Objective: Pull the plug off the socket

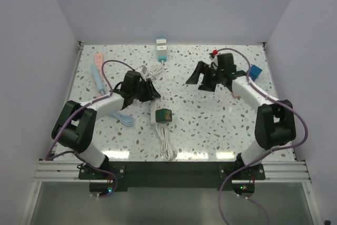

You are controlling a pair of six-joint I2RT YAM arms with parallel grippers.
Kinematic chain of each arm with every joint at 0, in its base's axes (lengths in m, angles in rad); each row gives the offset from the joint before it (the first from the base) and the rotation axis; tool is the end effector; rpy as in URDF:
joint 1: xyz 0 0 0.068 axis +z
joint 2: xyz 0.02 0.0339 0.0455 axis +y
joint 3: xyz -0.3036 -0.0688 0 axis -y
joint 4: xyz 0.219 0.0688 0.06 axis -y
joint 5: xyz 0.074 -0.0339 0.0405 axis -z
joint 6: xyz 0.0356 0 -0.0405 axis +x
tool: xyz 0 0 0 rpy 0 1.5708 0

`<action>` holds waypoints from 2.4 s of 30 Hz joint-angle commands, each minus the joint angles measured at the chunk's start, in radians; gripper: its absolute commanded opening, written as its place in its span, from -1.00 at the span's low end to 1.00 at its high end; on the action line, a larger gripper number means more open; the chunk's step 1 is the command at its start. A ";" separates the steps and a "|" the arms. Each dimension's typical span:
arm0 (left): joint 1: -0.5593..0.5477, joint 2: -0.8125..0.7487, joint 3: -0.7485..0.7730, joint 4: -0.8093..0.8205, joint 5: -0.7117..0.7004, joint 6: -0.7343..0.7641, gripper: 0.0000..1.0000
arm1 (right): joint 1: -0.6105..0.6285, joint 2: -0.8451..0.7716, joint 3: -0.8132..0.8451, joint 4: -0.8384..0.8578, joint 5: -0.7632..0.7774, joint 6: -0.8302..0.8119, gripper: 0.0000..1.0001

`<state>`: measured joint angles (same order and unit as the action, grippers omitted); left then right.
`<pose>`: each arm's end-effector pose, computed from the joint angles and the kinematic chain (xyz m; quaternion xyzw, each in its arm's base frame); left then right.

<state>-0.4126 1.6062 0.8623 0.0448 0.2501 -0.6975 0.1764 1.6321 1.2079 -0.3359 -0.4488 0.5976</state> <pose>0.2856 -0.1346 0.2429 -0.0756 0.8978 -0.3168 0.2964 0.3318 0.0748 0.3080 0.1015 0.8945 0.3345 0.2788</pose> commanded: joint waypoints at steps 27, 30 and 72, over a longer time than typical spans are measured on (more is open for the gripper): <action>0.005 0.004 0.104 0.119 0.092 -0.099 -1.00 | 0.469 0.072 -0.042 0.029 -0.068 -0.090 0.90; 0.005 0.003 0.106 0.125 0.098 -0.102 -1.00 | 0.469 0.095 -0.031 0.037 -0.096 -0.075 0.52; -0.005 0.018 -0.023 0.152 0.095 -0.025 -1.00 | 0.387 0.107 0.137 -0.056 -0.139 -0.066 -1.00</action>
<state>-0.4149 1.6234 0.8101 0.2413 0.3801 -0.8280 0.6109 1.7500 1.2533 -0.3264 -0.5480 0.5804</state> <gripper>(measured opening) 0.411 0.623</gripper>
